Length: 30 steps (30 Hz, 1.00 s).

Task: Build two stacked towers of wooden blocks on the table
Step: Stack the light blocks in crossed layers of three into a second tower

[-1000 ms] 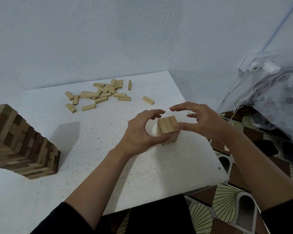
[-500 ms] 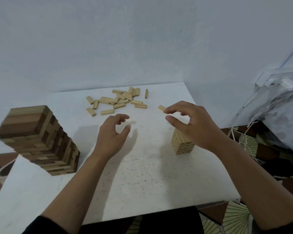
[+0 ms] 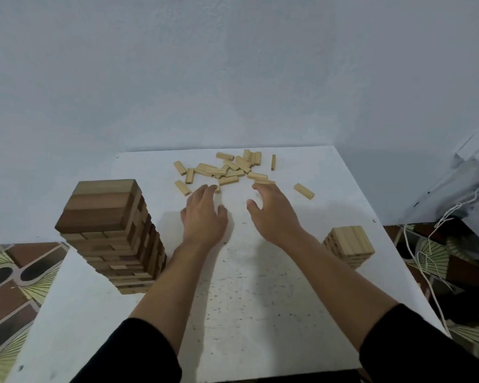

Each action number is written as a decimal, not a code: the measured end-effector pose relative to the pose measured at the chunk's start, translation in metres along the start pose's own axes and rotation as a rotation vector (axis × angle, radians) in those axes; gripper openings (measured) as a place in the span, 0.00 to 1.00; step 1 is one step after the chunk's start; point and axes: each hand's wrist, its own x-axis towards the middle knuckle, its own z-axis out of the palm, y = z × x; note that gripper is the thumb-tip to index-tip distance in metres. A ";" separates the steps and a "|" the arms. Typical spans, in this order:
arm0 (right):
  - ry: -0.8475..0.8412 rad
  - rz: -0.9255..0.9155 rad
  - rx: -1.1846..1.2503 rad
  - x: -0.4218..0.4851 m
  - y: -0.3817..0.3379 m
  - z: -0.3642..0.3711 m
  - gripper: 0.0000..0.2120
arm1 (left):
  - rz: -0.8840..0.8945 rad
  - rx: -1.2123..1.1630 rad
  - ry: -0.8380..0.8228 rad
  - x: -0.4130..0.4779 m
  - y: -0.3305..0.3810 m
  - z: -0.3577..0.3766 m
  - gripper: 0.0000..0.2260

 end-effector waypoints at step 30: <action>-0.024 -0.161 -0.173 -0.033 -0.005 0.046 0.18 | 0.319 -0.116 -0.066 -0.066 -0.033 0.012 0.20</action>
